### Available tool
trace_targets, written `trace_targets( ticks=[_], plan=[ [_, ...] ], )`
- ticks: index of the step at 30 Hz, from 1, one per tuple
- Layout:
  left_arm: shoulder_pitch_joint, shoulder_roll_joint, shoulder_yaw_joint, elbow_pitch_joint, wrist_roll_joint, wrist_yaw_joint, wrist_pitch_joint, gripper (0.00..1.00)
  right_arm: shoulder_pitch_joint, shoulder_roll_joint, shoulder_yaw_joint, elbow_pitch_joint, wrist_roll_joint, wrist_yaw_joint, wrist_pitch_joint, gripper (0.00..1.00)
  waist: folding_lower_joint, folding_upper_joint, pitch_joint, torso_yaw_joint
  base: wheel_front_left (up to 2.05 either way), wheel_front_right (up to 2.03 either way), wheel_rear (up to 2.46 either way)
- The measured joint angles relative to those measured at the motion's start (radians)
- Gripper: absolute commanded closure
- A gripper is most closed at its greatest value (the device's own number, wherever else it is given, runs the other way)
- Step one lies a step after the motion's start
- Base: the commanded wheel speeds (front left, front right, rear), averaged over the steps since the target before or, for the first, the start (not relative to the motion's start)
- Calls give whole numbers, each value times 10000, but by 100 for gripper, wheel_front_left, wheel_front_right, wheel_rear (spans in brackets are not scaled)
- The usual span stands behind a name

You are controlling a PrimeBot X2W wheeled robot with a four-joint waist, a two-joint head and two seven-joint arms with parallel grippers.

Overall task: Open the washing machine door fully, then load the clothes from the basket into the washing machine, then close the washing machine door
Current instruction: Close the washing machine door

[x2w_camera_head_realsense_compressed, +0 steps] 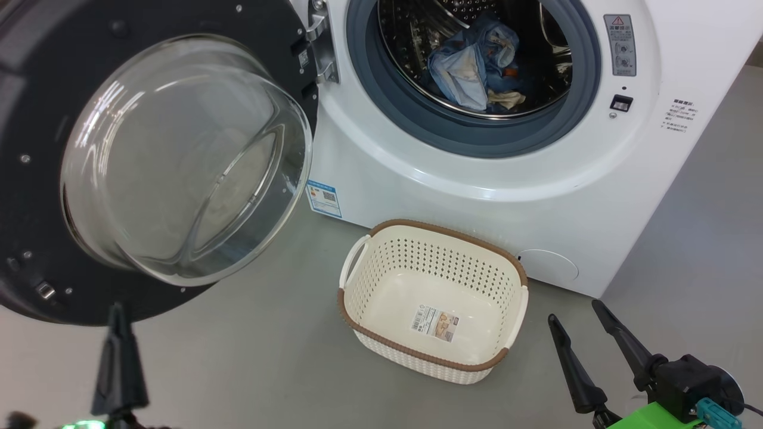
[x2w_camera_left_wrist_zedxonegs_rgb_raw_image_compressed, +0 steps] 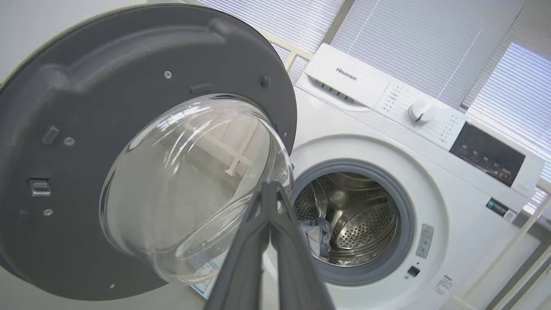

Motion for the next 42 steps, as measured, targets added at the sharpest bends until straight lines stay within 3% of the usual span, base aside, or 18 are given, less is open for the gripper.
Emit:
trace_targets(
  ticks=[2,3,6,15,20,31,37,42],
  plan=[
    [-110,-86,268,-362,-1383,-219,-2,100,0,2,-6,-15,0,0,23,0,0,0,19,13,0,0,0],
    [-304,-130,522,-748,-2907,-372,0,100,0,2,-6,-42,0,0,23,0,0,0,36,14,0,0,0],
    [-684,-155,1064,-1313,-4974,-495,111,100,0,0,-19,-69,0,0,23,0,0,0,77,7,0,0,0],
    [-2251,1005,3664,-1164,-8700,-525,665,100,-1,-52,-50,-261,0,0,113,0,0,0,319,-93,0,0,0],
    [-3267,1858,4690,100,-9804,-502,989,100,-4,-178,-79,-337,0,0,155,0,0,0,496,-166,0,0,0],
    [-5123,3689,5683,3799,-11081,372,2098,100,-96,-414,-69,-499,4,0,290,0,0,0,896,-347,0,0,0],
    [-5699,4178,5846,5392,-11645,646,2719,100,-168,-573,-44,-562,21,0,372,0,0,0,1098,-431,0,0,0],
    [-5889,4428,5751,5883,-11754,727,3252,100,-272,-688,-40,-662,40,0,391,0,0,0,1233,-494,0,0,0]
  ],
)
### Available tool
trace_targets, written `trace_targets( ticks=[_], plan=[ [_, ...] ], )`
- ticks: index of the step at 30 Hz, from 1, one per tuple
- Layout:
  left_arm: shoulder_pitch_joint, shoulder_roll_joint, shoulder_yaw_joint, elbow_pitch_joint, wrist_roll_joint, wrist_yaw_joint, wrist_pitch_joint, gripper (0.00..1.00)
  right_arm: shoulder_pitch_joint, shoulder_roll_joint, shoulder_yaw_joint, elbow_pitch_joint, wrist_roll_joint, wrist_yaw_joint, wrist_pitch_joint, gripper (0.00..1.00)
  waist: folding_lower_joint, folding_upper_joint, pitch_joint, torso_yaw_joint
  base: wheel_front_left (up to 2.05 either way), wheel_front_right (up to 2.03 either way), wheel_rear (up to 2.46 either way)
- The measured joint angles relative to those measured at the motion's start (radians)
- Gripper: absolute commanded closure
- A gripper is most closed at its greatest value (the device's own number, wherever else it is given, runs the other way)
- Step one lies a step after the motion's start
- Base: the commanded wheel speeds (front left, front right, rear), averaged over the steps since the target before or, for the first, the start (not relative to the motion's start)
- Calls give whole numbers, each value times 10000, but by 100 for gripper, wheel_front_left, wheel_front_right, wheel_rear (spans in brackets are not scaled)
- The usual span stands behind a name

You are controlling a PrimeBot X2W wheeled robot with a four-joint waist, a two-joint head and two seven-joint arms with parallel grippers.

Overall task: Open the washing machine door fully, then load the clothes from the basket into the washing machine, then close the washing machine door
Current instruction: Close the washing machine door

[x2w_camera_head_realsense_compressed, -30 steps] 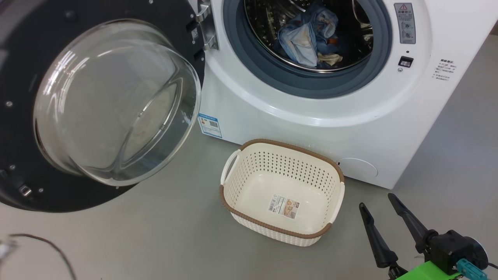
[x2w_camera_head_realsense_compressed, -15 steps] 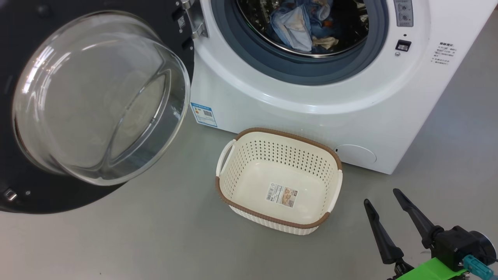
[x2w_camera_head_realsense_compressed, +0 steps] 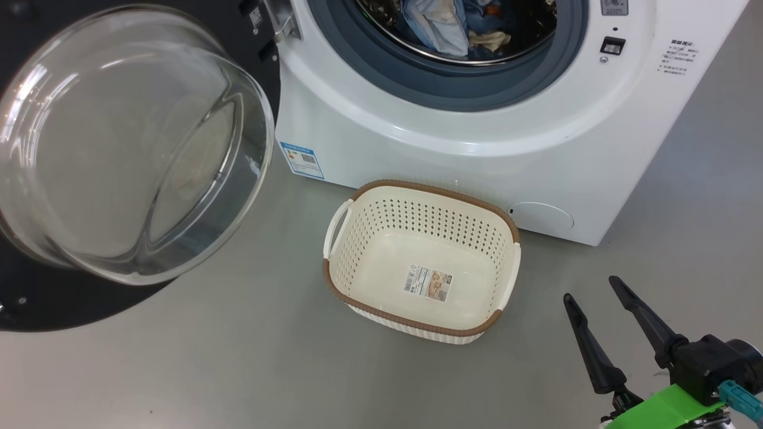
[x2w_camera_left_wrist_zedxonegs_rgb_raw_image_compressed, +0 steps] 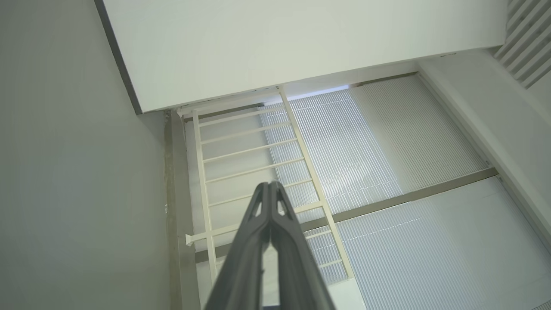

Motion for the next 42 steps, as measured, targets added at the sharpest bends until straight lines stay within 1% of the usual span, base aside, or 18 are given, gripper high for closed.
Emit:
trace_targets(
  ticks=[8,16,21,28,35,42],
  plan=[
    [-267,334,-474,686,42,353,583,100,-153,-148,19,-167,23,0,163,0,0,0,261,-96,0,0,0],
    [-300,660,-1118,1035,412,700,1127,100,-208,-370,59,-301,50,0,257,0,0,0,606,-269,0,0,0],
    [-293,767,-1283,1028,456,698,1476,100,-359,-420,31,-389,50,0,263,0,0,1,838,-428,0,0,0],
    [-274,769,-1440,982,514,698,1724,100,-411,-502,8,-439,52,0,265,0,0,0,1160,-545,0,0,0],
    [-232,826,-1432,913,535,696,1818,100,-433,-525,-23,-458,63,0,265,0,0,0,1356,-541,0,0,0],
    [52,963,-1524,662,535,685,2355,100,-555,-546,-67,-458,67,0,263,0,0,0,1389,-457,0,0,0]
  ],
)
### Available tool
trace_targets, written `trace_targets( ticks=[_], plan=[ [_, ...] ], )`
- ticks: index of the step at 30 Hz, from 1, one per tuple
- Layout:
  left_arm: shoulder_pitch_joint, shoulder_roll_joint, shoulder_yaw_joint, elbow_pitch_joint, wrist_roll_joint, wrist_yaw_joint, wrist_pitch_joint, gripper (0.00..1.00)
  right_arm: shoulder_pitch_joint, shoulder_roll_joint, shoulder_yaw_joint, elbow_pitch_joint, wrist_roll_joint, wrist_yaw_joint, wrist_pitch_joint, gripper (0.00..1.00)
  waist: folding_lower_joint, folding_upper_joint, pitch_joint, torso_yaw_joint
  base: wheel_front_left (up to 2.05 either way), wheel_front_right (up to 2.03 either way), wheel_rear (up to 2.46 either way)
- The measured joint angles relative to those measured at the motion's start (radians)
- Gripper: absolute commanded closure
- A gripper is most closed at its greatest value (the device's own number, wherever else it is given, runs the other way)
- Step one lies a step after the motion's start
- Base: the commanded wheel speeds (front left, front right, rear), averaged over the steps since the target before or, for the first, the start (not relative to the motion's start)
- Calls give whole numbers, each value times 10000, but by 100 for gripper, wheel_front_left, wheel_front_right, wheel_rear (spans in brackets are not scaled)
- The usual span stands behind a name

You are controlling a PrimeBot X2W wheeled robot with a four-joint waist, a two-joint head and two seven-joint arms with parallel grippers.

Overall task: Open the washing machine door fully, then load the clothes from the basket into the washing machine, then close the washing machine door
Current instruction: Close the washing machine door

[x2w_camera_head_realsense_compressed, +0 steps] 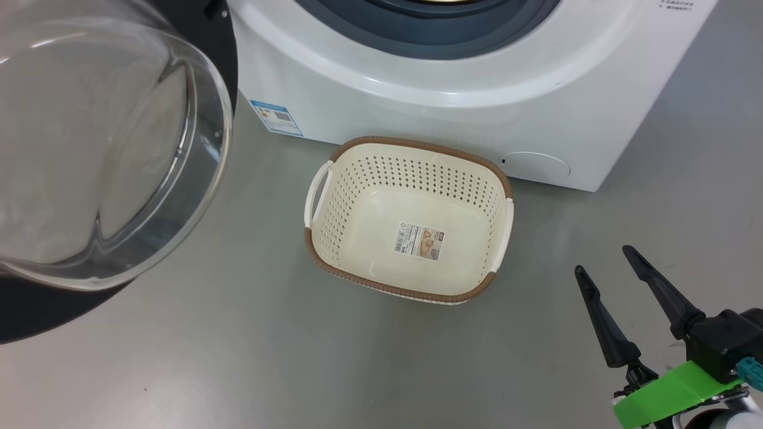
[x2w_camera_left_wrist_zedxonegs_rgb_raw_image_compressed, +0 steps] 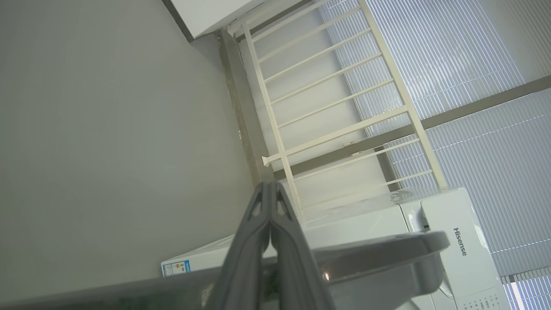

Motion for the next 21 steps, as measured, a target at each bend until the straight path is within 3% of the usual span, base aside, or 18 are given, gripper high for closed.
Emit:
trace_targets(
  ticks=[21],
  plan=[
    [1451,261,2,-1620,-568,-17,2119,100,0,8,17,132,222,0,-4,0,0,0,-162,149,0,0,0]
  ],
)
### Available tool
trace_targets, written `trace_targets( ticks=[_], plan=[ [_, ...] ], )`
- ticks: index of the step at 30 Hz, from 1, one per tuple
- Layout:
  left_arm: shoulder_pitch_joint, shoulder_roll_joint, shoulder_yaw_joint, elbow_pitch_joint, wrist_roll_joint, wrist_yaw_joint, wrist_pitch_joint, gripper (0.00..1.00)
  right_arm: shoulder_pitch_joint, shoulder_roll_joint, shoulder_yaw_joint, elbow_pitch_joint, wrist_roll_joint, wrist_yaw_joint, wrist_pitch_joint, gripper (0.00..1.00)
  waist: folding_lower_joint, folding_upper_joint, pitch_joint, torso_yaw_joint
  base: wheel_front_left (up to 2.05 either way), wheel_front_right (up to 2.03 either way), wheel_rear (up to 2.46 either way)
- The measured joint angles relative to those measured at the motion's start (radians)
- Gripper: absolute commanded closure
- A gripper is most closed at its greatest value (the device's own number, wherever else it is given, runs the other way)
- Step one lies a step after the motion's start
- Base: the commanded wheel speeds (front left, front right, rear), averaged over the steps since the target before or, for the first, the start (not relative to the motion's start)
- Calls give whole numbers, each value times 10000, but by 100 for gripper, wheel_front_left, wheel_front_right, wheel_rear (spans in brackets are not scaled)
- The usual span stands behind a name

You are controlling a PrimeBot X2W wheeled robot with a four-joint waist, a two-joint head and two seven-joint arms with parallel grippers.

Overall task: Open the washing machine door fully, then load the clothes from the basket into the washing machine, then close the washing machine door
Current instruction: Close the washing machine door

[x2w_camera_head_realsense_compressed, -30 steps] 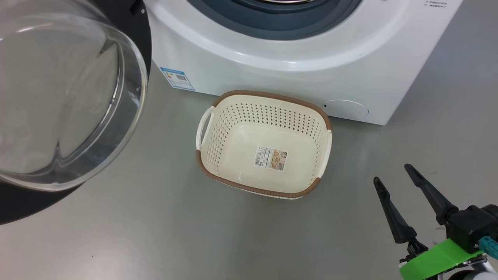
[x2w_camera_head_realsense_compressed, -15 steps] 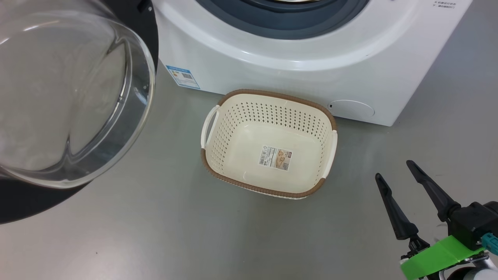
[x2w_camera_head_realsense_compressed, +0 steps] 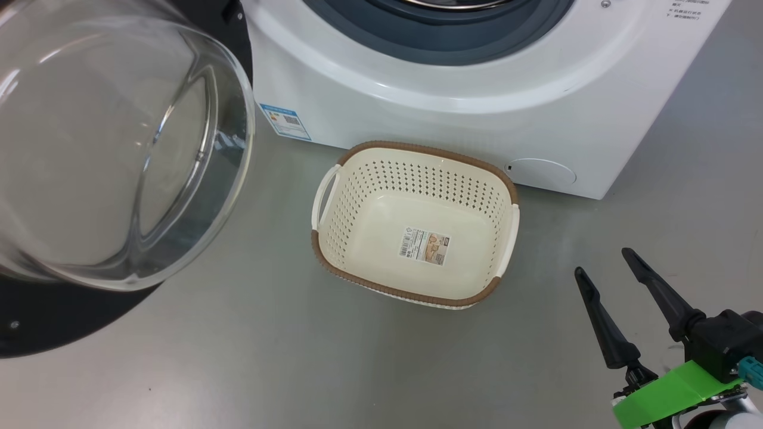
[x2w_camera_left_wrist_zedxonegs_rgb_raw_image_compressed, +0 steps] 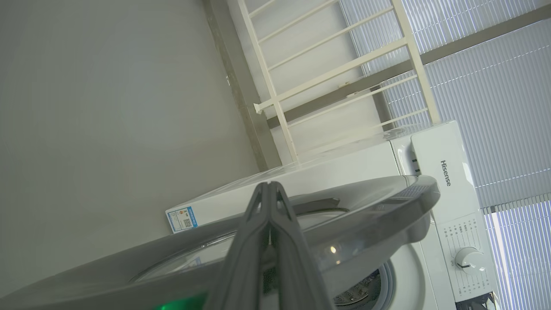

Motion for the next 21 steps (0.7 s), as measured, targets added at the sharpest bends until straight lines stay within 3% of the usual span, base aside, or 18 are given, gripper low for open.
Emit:
trace_targets(
  ticks=[11,21],
  plan=[
    [842,-291,190,-1156,-867,-15,1035,100,2,151,-136,71,29,0,-52,0,0,0,-243,-3,0,0,0],
    [1445,-518,36,-2372,-1018,-171,1643,100,6,359,-151,157,29,0,-207,0,0,0,-483,-71,0,0,0]
  ],
)
